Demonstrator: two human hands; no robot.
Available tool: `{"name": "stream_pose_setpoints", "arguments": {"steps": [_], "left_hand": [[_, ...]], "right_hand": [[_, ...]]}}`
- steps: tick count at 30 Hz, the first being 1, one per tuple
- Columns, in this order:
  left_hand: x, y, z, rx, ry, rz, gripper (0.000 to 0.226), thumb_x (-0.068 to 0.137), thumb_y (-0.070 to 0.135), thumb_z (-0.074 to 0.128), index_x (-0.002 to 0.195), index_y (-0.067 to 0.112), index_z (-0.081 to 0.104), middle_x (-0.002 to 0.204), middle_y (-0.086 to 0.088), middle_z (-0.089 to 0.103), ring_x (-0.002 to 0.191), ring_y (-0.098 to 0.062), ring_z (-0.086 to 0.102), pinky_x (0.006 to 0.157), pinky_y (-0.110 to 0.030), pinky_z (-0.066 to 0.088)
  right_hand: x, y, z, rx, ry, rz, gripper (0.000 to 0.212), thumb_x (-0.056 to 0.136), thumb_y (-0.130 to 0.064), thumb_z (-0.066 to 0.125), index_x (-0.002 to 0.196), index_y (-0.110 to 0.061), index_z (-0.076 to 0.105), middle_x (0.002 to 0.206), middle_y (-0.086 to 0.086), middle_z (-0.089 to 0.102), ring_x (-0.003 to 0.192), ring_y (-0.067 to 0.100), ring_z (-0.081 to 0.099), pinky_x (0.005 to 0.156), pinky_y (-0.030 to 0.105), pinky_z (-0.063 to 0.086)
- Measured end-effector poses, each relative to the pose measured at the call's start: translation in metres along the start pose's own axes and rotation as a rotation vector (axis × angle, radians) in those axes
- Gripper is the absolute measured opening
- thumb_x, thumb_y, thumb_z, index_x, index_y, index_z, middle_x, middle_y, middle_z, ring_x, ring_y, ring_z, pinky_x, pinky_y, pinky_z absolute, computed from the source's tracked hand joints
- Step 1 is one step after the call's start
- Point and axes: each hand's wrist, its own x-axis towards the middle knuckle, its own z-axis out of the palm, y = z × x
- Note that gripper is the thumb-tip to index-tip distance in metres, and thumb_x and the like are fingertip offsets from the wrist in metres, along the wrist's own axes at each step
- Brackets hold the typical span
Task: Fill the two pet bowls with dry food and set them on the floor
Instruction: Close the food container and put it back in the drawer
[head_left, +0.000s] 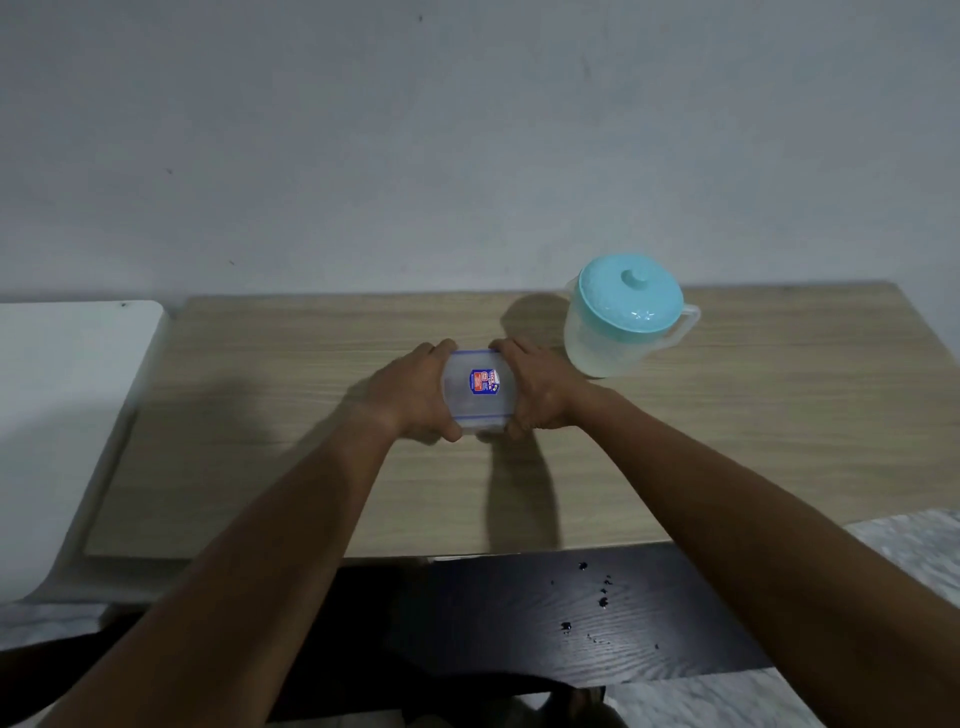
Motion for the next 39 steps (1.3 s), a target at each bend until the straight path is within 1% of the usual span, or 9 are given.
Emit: {"name": "stream_pose_setpoints", "arguments": {"steps": [5,8,10,13,16,21,25,31,39], "left_hand": [[-0.013,-0.008,0.013,-0.236,0.077,-0.011,0.124,0.052,0.031,0.089,0.155,0.021,0.021,0.150,-0.001,0.041,0.133,-0.024,0.046,0.099,-0.033,0.045],[-0.033,-0.010,0.038,-0.566,0.297,-0.054,0.104,0.050,0.027,0.093,0.142,0.025,0.044,0.129,0.005,0.061,0.107,-0.018,0.066,0.083,-0.031,0.053],[-0.044,-0.008,0.053,-0.759,0.342,-0.131,0.082,0.050,0.026,0.093,0.124,0.034,0.059,0.103,0.009,0.073,0.079,-0.012,0.073,0.073,-0.038,0.060],[-0.045,-0.004,0.066,-0.925,0.381,-0.236,0.050,0.053,0.021,0.093,0.097,0.029,0.071,0.077,0.011,0.076,0.069,-0.010,0.074,0.074,-0.040,0.061],[-0.045,0.001,0.069,-0.915,0.437,-0.238,0.039,0.057,0.018,0.092,0.087,0.032,0.071,0.068,0.026,0.070,0.066,0.007,0.069,0.066,-0.025,0.053],[-0.064,0.011,0.071,-0.829,0.478,-0.251,0.045,0.057,0.024,0.091,0.100,0.026,0.076,0.075,0.015,0.072,0.071,-0.004,0.071,0.070,-0.026,0.056],[-0.096,0.032,0.079,-0.799,0.515,-0.274,0.043,0.056,0.028,0.090,0.096,0.032,0.076,0.061,0.025,0.068,0.064,0.009,0.067,0.061,-0.013,0.048],[-0.150,0.090,0.098,-0.763,0.546,-0.311,0.055,0.054,0.037,0.091,0.106,0.028,0.076,0.092,0.013,0.075,0.084,0.001,0.069,0.077,-0.021,0.054],[-0.221,0.177,0.142,-0.848,0.568,-0.305,0.052,0.055,0.030,0.093,0.104,0.023,0.078,0.087,0.009,0.078,0.084,-0.001,0.072,0.078,-0.024,0.056]], "right_hand": [[-0.013,0.005,0.005,0.150,0.051,0.009,0.143,0.046,-0.044,0.092,0.162,-0.009,0.016,0.166,0.013,0.026,0.150,0.030,0.032,0.109,0.026,0.031],[-0.033,0.005,0.024,0.433,0.218,0.125,0.144,0.054,-0.028,0.101,0.163,-0.007,0.008,0.168,0.015,0.022,0.154,0.027,0.027,0.122,0.031,0.027],[-0.046,0.004,0.042,0.637,0.349,0.201,0.125,0.054,-0.028,0.101,0.157,-0.010,0.031,0.150,0.012,0.054,0.136,0.027,0.054,0.112,0.045,0.045],[-0.061,-0.001,0.061,0.709,0.495,0.257,0.069,0.066,-0.026,0.094,0.129,-0.025,0.066,0.110,-0.001,0.078,0.097,0.018,0.072,0.090,0.049,0.057],[-0.069,-0.007,0.069,0.743,0.526,0.285,0.055,0.073,-0.023,0.090,0.124,-0.030,0.070,0.102,-0.001,0.079,0.094,0.023,0.073,0.088,0.049,0.059],[-0.089,-0.009,0.079,0.802,0.538,0.295,0.052,0.076,-0.022,0.088,0.124,-0.030,0.071,0.100,-0.003,0.080,0.094,0.019,0.074,0.089,0.049,0.059],[-0.119,-0.004,0.082,0.830,0.521,0.244,0.052,0.076,-0.017,0.088,0.121,-0.036,0.070,0.102,-0.009,0.079,0.095,0.011,0.075,0.093,0.044,0.059],[-0.185,0.018,0.084,0.854,0.503,0.173,0.054,0.077,-0.012,0.086,0.127,-0.025,0.072,0.109,-0.007,0.079,0.092,0.008,0.074,0.086,0.039,0.060],[-0.287,0.064,0.087,0.838,0.436,0.096,0.055,0.077,-0.015,0.087,0.128,-0.026,0.070,0.107,-0.002,0.080,0.094,0.026,0.076,0.090,0.050,0.058]]}}
